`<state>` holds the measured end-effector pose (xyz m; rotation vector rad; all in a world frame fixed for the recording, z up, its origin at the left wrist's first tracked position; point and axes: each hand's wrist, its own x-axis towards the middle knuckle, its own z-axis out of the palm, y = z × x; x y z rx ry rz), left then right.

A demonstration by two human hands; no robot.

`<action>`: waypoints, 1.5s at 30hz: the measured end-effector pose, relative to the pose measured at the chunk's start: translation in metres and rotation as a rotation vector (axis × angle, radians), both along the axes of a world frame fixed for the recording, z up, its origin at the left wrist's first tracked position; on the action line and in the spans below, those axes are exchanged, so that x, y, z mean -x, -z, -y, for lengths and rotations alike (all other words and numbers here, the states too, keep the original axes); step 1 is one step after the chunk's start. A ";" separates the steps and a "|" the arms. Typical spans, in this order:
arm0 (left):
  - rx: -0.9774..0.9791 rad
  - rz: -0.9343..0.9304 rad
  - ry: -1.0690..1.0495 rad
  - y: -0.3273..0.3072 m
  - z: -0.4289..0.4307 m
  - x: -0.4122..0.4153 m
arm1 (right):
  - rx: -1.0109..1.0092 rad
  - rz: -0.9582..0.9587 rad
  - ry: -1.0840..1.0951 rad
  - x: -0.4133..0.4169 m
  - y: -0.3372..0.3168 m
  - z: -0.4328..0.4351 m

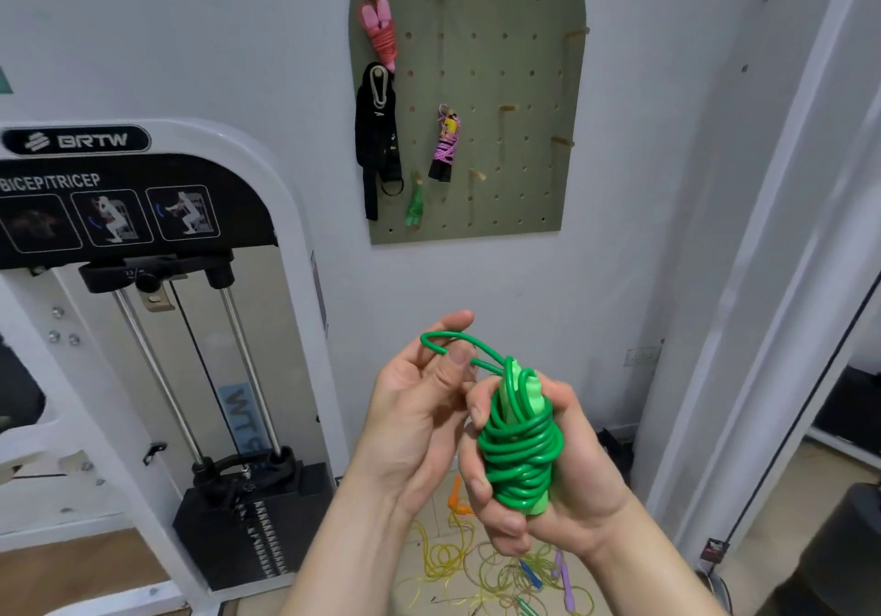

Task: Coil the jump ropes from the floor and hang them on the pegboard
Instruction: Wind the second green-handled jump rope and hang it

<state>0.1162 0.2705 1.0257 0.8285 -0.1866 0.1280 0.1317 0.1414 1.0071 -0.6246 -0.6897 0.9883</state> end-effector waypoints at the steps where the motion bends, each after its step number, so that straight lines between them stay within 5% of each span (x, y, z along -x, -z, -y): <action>1: 0.031 -0.013 0.001 0.001 -0.001 0.000 | 0.008 0.008 -0.001 0.000 0.001 -0.002; 12: 0.143 0.036 -0.099 -0.004 -0.001 0.004 | -0.120 -0.005 -0.033 0.004 0.003 -0.011; 17: -0.430 0.139 -0.396 -0.028 0.001 0.022 | -0.239 -0.062 -0.019 0.008 0.010 -0.013; 22: -1.051 0.487 -0.485 -0.042 -0.015 0.035 | -0.201 -0.068 -0.041 0.012 0.010 -0.015; 27: -1.177 0.558 -0.332 -0.044 -0.022 0.041 | -0.143 -0.041 -0.114 0.009 0.012 -0.014; 32: -1.091 0.528 -0.290 -0.054 -0.027 0.051 | -0.202 -0.066 -0.123 0.010 0.008 -0.008; 39: -0.235 0.162 -0.403 -0.053 0.002 0.031 | -0.166 -0.002 -0.060 0.017 -0.014 -0.018; 45: -0.649 0.332 -0.494 -0.043 -0.002 0.044 | -0.061 -0.032 0.071 0.017 -0.012 -0.010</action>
